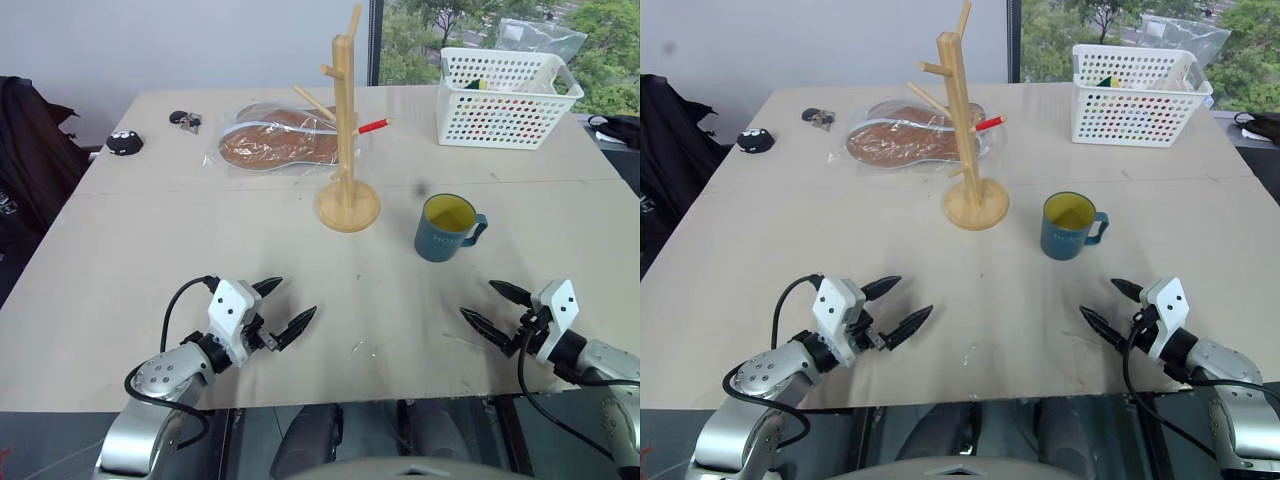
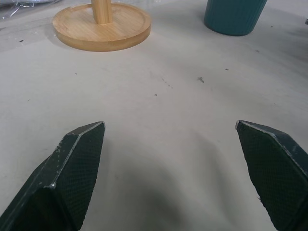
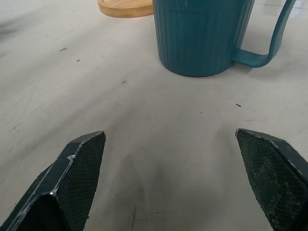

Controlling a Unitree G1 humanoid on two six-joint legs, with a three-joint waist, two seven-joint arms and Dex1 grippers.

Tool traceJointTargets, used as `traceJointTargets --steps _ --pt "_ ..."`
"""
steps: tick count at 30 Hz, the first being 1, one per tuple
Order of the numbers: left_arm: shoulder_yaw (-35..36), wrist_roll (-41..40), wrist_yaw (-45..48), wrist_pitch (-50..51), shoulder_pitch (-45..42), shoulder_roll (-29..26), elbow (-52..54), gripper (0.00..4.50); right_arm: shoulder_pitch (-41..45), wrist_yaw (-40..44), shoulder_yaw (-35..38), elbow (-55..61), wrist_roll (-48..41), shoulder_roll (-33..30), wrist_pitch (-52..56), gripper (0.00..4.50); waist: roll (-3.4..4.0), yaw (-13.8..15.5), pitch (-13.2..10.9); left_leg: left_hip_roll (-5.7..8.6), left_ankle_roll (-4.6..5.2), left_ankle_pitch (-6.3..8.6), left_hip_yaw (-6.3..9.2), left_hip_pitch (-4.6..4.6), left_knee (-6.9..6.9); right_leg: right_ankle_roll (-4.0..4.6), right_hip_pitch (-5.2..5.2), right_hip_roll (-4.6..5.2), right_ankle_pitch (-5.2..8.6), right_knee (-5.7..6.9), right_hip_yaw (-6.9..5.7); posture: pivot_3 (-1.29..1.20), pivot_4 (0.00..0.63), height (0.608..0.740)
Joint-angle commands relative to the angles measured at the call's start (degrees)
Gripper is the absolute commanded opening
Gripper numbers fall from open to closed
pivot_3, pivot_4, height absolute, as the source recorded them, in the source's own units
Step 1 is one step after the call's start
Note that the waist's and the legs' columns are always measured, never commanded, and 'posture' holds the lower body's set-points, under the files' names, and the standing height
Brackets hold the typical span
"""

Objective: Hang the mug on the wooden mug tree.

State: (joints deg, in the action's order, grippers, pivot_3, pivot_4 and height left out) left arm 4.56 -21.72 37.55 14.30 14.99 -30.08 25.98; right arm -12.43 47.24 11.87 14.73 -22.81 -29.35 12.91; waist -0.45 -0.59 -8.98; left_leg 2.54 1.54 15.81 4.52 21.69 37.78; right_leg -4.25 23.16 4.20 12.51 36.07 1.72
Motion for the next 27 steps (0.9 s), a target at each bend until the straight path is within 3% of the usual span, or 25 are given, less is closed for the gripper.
traceJointTargets --steps 1,22,27 --pt "0.5 -0.2 -0.9 0.8 0.4 -0.2 2.8 4.50 1.3 1.4 0.1 -1.5 -0.2 -0.5 -3.2 4.38 0.00 0.0 0.0 0.00 0.00 0.00 0.00 0.00 0.00 0.00 0.00 0.00 0.00 -0.01 0.00 0.00 0.150 0.740" --pt "-0.5 0.1 -0.2 -0.1 -1.0 1.3 1.9 4.50 2.7 -1.5 -0.6 -4.3 1.8 0.0 -7.0 4.38 -0.01 0.0 0.0 0.01 0.00 0.00 0.08 0.04 -0.01 0.00 -0.01 0.03 0.00 -0.08 -0.09 0.00 0.150 0.740" --pt "-1.2 -1.1 2.5 -1.0 -3.6 0.8 2.6 4.50 6.4 -9.5 0.6 -4.1 2.4 3.9 -7.0 4.38 -0.01 0.0 0.0 0.01 -0.01 0.00 0.09 0.04 -0.01 0.01 -0.01 0.02 -0.01 -0.08 -0.09 0.00 0.150 0.740"
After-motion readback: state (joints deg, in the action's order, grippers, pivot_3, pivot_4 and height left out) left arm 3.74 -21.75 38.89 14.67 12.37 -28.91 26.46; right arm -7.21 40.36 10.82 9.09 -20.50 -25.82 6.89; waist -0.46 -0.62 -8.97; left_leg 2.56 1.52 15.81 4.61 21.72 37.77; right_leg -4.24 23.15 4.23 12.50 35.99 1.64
